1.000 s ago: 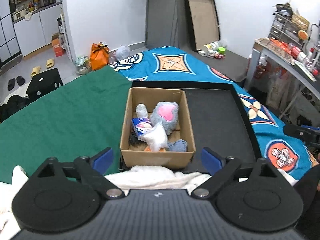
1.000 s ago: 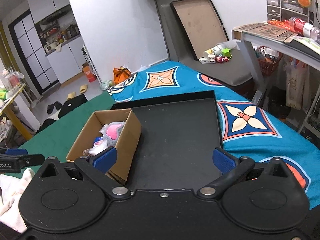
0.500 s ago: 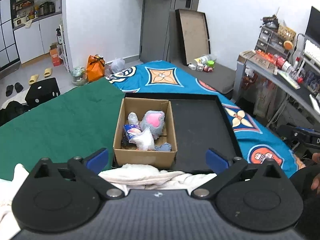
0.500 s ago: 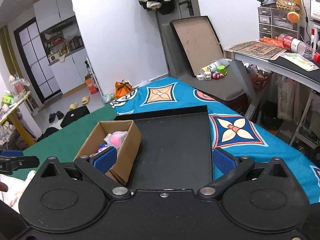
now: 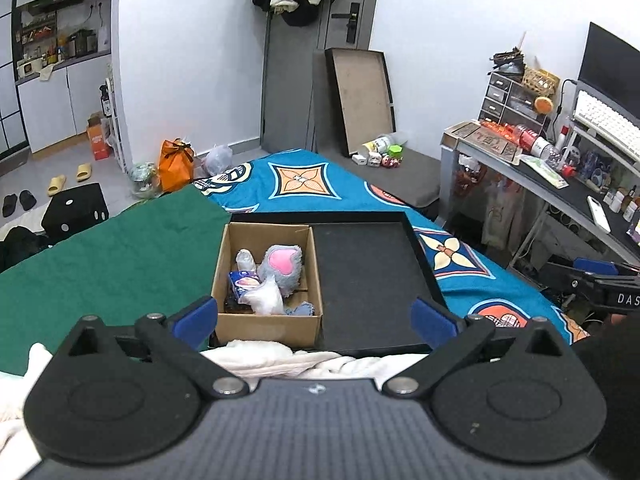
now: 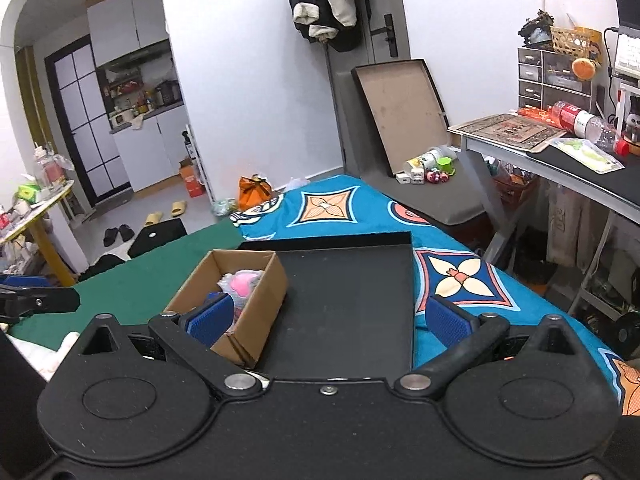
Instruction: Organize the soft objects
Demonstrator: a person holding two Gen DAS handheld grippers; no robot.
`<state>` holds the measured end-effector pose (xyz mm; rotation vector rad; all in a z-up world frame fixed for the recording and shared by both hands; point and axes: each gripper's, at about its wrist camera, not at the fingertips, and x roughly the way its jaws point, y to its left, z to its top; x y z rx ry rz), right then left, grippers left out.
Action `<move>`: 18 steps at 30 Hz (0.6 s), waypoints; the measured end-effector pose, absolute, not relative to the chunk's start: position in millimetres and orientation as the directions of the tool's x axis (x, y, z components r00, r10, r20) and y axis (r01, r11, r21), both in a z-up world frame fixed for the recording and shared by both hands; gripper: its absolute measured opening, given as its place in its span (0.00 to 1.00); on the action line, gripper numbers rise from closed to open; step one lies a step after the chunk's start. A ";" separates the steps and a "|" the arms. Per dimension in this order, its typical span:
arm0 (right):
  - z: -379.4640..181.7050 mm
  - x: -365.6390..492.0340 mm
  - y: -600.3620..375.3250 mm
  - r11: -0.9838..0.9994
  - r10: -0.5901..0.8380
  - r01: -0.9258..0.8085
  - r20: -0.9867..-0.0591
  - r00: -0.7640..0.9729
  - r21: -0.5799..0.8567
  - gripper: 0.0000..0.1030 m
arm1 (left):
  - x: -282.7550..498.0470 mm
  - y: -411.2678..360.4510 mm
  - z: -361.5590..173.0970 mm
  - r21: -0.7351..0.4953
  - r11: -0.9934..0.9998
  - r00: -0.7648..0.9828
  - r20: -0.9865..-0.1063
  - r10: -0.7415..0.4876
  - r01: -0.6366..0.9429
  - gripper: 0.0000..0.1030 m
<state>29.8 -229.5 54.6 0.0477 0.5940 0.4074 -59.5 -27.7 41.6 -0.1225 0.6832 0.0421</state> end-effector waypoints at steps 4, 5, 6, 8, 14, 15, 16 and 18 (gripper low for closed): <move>61.6 22.9 -231.7 0.897 0.440 -0.383 -0.536 0.720 0.223 1.00 | -69.1 -24.6 42.8 -0.116 0.988 0.779 -0.627 0.006 -0.101 1.00; 64.3 20.4 -231.6 0.889 0.456 -0.392 -0.532 0.713 0.237 1.00 | -70.9 -24.3 43.7 -0.116 0.988 0.779 -0.627 0.010 -0.106 1.00; 66.8 17.9 -230.5 0.884 0.465 -0.401 -0.529 0.710 0.238 1.00 | -72.8 -23.8 45.3 -0.116 0.987 0.780 -0.626 0.013 -0.110 1.00; 72.1 12.4 -226.6 0.884 0.464 -0.414 -0.528 0.711 0.219 1.00 | -77.3 -23.5 48.6 -0.122 0.986 0.784 -0.621 0.013 -0.113 1.00; 82.9 -0.3 -215.8 0.865 0.492 -0.457 -0.525 0.694 0.206 1.00 | -83.4 -24.6 51.9 -0.142 0.984 0.789 -0.614 0.000 -0.111 1.00; 83.9 -1.7 -214.1 0.869 0.483 -0.454 -0.526 0.700 0.194 1.00 | -83.7 -25.6 52.2 -0.139 0.984 0.790 -0.613 0.002 -0.111 1.00; 84.6 -2.5 -213.8 0.876 0.471 -0.445 -0.527 0.707 0.186 1.00 | -84.0 -26.4 52.1 -0.137 0.984 0.789 -0.614 0.004 -0.111 1.00; 84.4 -2.6 -215.4 0.876 0.471 -0.441 -0.532 0.703 0.194 1.00 | -83.3 -28.0 52.8 -0.133 0.985 0.784 -0.621 0.001 -0.107 1.00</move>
